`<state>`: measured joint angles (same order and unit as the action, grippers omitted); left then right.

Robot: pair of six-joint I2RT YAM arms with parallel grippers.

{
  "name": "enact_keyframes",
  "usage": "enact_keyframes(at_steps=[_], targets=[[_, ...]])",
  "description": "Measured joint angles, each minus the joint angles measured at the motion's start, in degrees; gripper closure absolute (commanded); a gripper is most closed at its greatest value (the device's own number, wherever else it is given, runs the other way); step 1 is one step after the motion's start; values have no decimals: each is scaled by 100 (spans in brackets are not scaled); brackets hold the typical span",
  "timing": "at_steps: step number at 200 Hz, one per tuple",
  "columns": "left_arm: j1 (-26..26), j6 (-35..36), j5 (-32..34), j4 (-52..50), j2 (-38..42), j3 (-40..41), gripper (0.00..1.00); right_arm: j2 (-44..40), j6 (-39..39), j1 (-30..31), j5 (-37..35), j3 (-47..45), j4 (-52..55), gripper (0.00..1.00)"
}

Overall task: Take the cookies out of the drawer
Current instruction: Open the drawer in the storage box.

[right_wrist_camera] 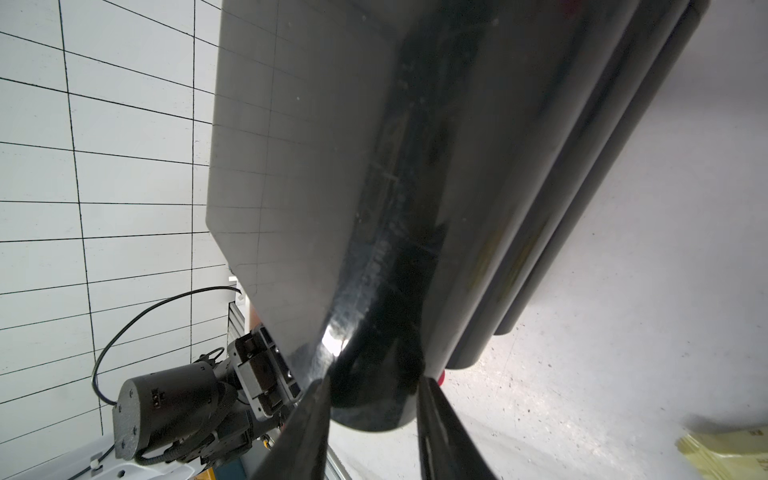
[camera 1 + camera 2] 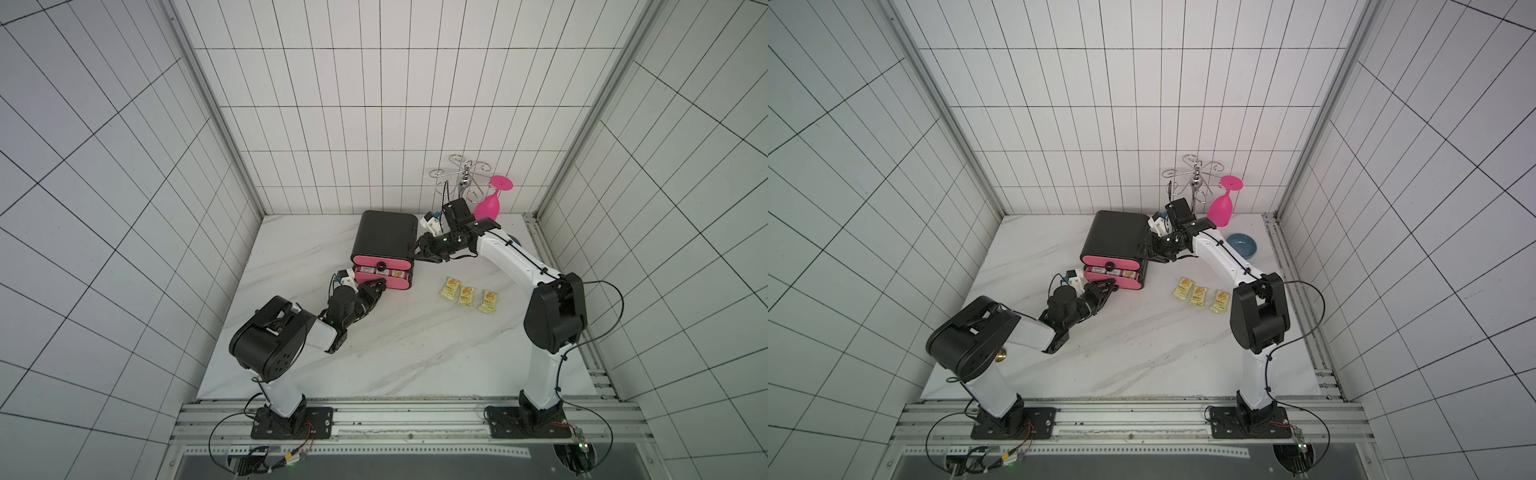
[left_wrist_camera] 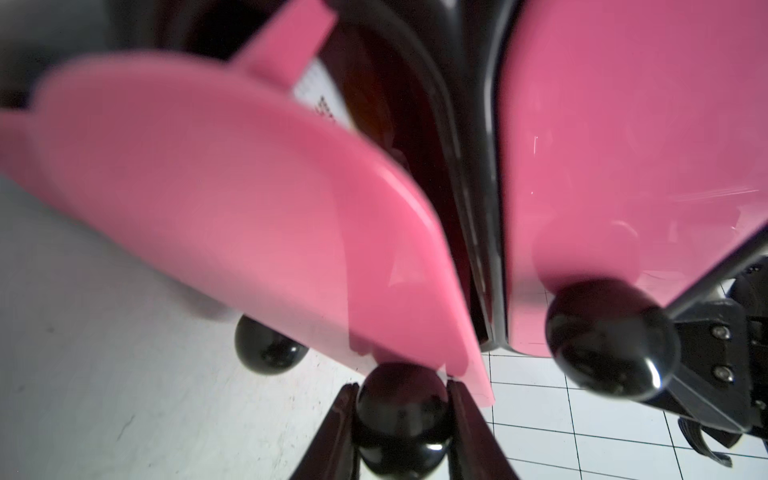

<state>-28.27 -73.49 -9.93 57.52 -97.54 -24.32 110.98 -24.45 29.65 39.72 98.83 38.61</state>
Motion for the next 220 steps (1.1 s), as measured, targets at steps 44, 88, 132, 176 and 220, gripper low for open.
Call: enact_keyframes(at_steps=[44, 88, 132, 176, 220], targets=[[-216, -59, 83, -90, 741, 737, 80, 24, 52, -7, 35, 39, 79, 64], [-426, -66, 295, -693, 1775, 1305, 79, 48, 85, -7, 35, 101, 192, 65], [-566, -44, 505, -1469, 2389, 1355, 77, 57, 90, -7, 37, 114, 201, 64], [-581, -42, 514, -1355, 2225, 1346, 67, 87, 92, -7, 50, 168, 249, 64], [-597, -66, 525, -1458, 2216, 1346, 31, 98, 94, -7, 46, 190, 293, 61]])
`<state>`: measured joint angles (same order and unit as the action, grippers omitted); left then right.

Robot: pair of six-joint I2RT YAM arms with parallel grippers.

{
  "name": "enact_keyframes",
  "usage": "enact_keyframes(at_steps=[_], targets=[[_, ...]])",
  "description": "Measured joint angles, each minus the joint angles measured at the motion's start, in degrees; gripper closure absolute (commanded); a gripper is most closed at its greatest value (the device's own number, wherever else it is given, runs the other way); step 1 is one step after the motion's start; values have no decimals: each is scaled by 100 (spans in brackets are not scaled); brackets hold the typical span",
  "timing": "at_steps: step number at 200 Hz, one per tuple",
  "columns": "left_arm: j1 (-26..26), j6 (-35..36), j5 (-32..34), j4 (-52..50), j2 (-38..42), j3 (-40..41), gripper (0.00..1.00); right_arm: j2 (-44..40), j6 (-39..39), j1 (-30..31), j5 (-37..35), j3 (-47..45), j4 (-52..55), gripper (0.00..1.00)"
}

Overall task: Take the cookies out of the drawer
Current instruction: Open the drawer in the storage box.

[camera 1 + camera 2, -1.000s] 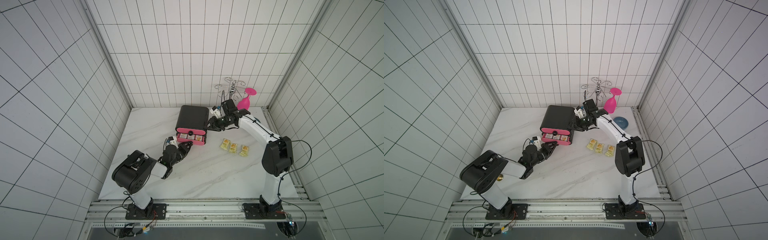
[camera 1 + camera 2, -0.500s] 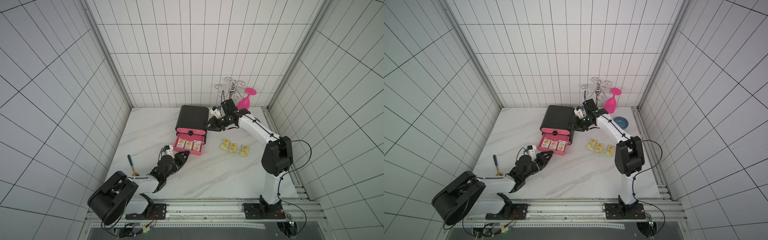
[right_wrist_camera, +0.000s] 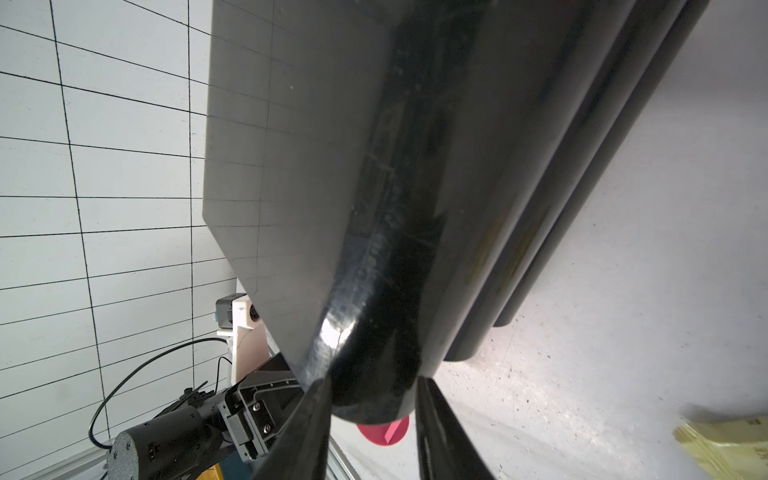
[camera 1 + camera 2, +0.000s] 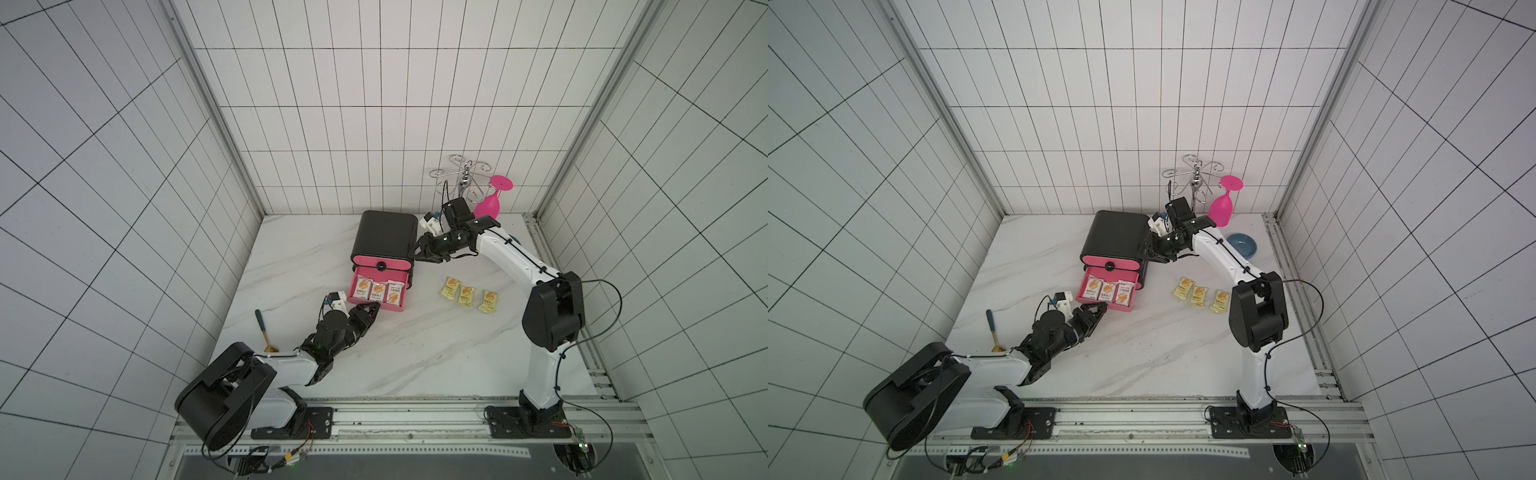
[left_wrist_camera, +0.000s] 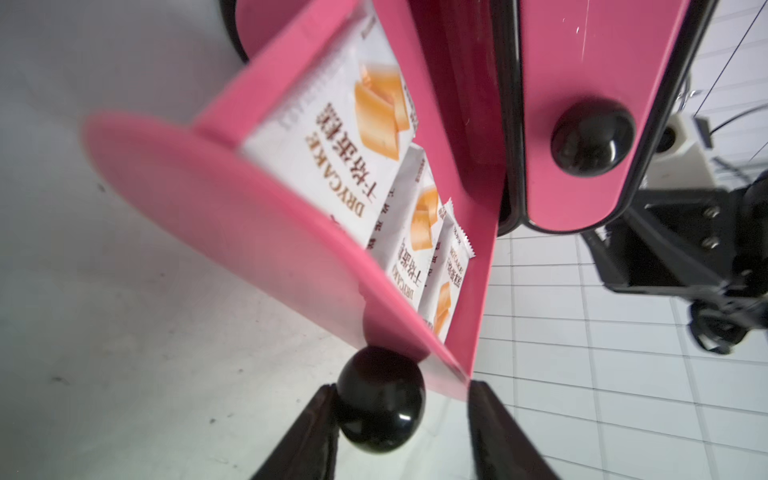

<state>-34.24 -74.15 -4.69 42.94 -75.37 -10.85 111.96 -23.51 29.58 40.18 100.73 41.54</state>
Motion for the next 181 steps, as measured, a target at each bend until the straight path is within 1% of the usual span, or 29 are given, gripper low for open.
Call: enact_keyframes(at_steps=[16, 31, 52, 86, 115, 123, 161, 173, 181], targets=[[-13, 24, 4, -122, 98, -7, 24, 2, 0, 0, -4, 0, 11, 59], [-17, 59, 24, -254, 236, -9, 20, 9, -4, -4, -7, 0, 22, 56], [-22, 90, 52, -479, 470, -22, 18, 33, -7, -24, -2, 22, 61, 51], [-22, 177, 61, -905, 800, -87, 15, 105, -24, -33, -17, 125, 146, 39], [-20, 243, 63, -1292, 1075, -146, 14, 109, -28, -39, -39, 129, 188, 35], [-9, 260, 61, -1364, 1113, -157, 14, 109, -33, -66, -39, 129, 195, 31], [63, 326, -22, -1692, 1294, -190, 11, 15, -79, -225, -61, 107, 205, 29], [111, 372, -107, -1921, 1537, -199, 6, -208, -111, -310, -85, -9, 162, 29], [164, 409, -157, -2107, 1746, -221, 4, -455, -136, -348, -90, -203, 114, 29]])
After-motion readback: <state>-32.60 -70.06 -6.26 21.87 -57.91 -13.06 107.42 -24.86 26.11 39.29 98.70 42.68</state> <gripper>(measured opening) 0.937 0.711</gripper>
